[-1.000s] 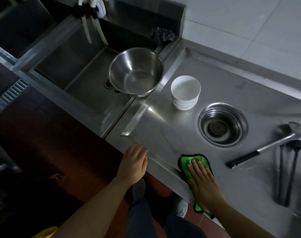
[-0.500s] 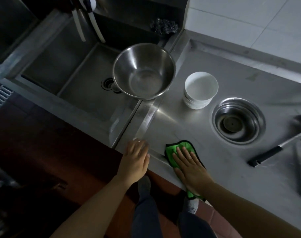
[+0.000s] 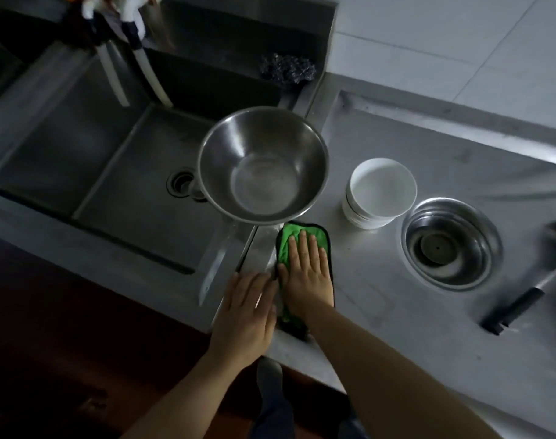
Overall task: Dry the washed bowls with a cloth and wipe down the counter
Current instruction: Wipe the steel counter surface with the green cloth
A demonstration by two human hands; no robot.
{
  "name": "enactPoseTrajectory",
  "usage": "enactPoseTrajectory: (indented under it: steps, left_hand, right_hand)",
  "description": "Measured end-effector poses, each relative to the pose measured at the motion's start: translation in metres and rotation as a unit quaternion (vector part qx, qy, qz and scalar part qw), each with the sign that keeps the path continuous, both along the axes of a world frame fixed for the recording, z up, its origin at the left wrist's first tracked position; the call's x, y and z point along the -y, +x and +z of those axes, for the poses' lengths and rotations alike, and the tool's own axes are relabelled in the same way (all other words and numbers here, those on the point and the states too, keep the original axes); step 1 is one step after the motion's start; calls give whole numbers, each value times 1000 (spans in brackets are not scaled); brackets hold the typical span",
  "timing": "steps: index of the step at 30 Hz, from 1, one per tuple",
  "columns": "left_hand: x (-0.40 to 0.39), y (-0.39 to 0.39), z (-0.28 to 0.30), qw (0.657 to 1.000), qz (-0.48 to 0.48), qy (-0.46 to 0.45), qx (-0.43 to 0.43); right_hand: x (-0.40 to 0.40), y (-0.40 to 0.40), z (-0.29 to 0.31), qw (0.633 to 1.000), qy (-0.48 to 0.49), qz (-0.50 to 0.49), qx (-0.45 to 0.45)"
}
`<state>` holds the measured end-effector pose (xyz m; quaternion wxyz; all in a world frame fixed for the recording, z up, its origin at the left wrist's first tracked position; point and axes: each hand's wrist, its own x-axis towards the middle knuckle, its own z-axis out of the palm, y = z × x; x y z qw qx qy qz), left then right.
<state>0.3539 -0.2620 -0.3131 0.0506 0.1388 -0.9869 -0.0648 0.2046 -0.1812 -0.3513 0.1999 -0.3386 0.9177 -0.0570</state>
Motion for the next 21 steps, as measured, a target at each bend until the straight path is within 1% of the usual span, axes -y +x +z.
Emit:
enactPoseTrajectory:
  steps: [3,5,9,13,16,21]
  left_hand:
    - [5,-17,0,1000,4,-9,10]
    - [7,-24,0,1000,1,-17,10]
    - [12,-28,-5,1000,-24,-10,6]
    - [7,-31,-15,999,-48,16,10]
    - [-6,-37,-20,998,-61,21,26]
    - [-39,-54,-16,996,-85,9,7]
  right_hand:
    - [15,-32,-5,999,-19,-41,-9]
    - [17,-42,-8,998,-28,-46,-16]
    - [-5,-23,-6,998,-43,-35,-17]
    - [-65,1,-5,998,-47,27,-34]
    - [-118,-7,-7,998,-32,-6,-44]
    - [-206,-25,-7,996,-3,-73,-55]
